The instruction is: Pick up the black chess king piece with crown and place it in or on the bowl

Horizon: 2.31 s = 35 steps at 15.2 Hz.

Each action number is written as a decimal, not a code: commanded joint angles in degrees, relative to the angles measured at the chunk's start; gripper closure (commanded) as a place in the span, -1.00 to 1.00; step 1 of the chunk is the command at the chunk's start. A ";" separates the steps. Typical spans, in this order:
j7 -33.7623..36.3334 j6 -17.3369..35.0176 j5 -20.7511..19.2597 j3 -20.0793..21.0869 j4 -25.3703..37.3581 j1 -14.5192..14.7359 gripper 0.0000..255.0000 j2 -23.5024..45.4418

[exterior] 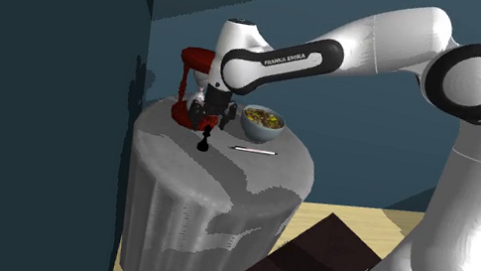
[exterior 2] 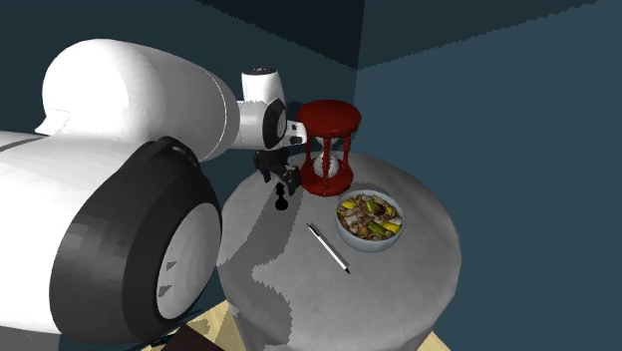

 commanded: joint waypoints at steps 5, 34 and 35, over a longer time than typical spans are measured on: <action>0.01 0.05 -0.01 0.00 -0.01 0.01 1.00 0.03; -1.62 -13.69 1.94 0.65 9.17 -0.24 1.00 -4.74; -1.67 -14.41 1.99 0.67 9.78 -0.24 1.00 -4.85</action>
